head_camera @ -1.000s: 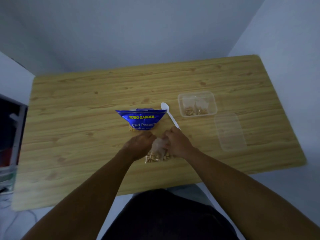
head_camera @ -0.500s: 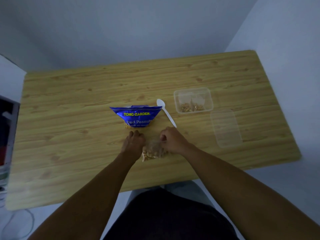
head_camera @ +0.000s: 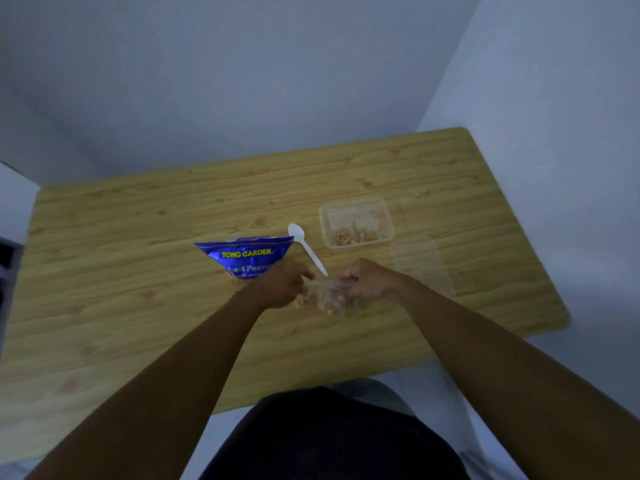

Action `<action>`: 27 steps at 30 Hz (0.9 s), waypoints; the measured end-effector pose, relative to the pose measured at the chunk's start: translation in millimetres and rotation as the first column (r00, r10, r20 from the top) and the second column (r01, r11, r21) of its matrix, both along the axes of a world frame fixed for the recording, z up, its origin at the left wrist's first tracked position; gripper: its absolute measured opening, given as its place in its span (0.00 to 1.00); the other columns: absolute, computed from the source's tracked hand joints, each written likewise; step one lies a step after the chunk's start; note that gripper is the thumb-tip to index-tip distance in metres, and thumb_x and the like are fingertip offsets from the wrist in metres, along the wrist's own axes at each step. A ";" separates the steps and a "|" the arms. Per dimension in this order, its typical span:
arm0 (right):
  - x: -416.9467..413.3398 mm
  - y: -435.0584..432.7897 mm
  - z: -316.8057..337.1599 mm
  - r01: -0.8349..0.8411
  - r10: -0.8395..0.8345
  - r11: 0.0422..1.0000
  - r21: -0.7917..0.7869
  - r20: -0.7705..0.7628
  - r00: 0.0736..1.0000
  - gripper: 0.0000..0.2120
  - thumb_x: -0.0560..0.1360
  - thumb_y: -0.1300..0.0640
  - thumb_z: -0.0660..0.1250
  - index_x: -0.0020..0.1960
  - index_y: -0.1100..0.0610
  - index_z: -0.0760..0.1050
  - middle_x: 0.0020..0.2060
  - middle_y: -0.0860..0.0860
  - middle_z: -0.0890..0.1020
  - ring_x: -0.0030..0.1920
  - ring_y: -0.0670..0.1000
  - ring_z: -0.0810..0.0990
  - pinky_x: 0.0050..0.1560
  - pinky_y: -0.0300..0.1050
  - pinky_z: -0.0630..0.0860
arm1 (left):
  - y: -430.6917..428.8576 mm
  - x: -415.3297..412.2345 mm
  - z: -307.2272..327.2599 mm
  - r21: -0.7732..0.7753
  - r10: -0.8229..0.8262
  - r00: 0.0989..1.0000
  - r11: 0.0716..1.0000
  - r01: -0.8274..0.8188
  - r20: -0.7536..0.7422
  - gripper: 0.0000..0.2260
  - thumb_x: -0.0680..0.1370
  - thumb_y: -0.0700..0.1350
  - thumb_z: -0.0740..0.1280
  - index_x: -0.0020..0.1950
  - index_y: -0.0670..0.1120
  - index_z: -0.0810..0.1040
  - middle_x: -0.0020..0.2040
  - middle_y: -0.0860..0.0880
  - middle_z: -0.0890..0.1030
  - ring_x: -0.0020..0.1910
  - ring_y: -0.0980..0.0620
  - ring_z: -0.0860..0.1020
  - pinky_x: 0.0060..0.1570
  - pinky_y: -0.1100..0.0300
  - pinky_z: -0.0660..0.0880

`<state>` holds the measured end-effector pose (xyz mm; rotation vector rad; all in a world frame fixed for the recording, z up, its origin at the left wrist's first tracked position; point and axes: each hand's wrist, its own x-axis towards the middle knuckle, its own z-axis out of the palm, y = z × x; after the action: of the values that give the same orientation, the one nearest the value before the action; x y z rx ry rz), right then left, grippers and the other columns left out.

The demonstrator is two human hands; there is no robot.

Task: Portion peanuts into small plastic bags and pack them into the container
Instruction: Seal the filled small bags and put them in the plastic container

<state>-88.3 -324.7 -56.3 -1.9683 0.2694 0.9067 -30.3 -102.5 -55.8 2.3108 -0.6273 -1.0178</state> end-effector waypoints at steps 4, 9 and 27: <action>11.2 -37.1 15.6 0.076 -0.077 0.997 0.023 0.038 0.996 0.06 0.71 0.63 0.79 0.45 0.57 0.84 0.31 0.43 0.84 0.34 0.38 0.81 0.43 0.37 0.78 | -30.6 19.4 16.4 -0.089 -0.023 0.993 0.995 0.033 0.118 0.15 0.78 0.31 0.60 0.59 0.41 0.81 0.48 0.46 0.85 0.50 0.49 0.81 0.47 0.65 0.75; 35.6 -74.3 31.3 0.144 -0.139 0.989 -0.023 0.163 0.977 0.07 0.71 0.61 0.79 0.44 0.63 0.83 0.36 0.49 0.83 0.38 0.43 0.79 0.44 0.40 0.76 | -70.5 46.9 35.3 -0.132 0.031 0.987 0.991 -0.010 0.158 0.17 0.77 0.28 0.56 0.59 0.36 0.79 0.51 0.45 0.83 0.46 0.52 0.79 0.34 0.78 0.70; 124.4 -105.3 -10.2 0.027 0.061 0.956 -0.293 0.288 0.956 0.05 0.73 0.59 0.76 0.43 0.59 0.82 0.43 0.52 0.85 0.46 0.49 0.83 0.42 0.40 0.73 | -129.8 124.8 -0.5 0.045 0.001 0.996 0.999 -0.005 0.092 0.16 0.79 0.31 0.57 0.61 0.40 0.79 0.55 0.44 0.82 0.51 0.48 0.80 0.38 0.65 0.70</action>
<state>36.2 -429.9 -66.5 -2.3535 0.2247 0.5953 94.5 -232.2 -56.3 2.4087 -0.6430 -0.9381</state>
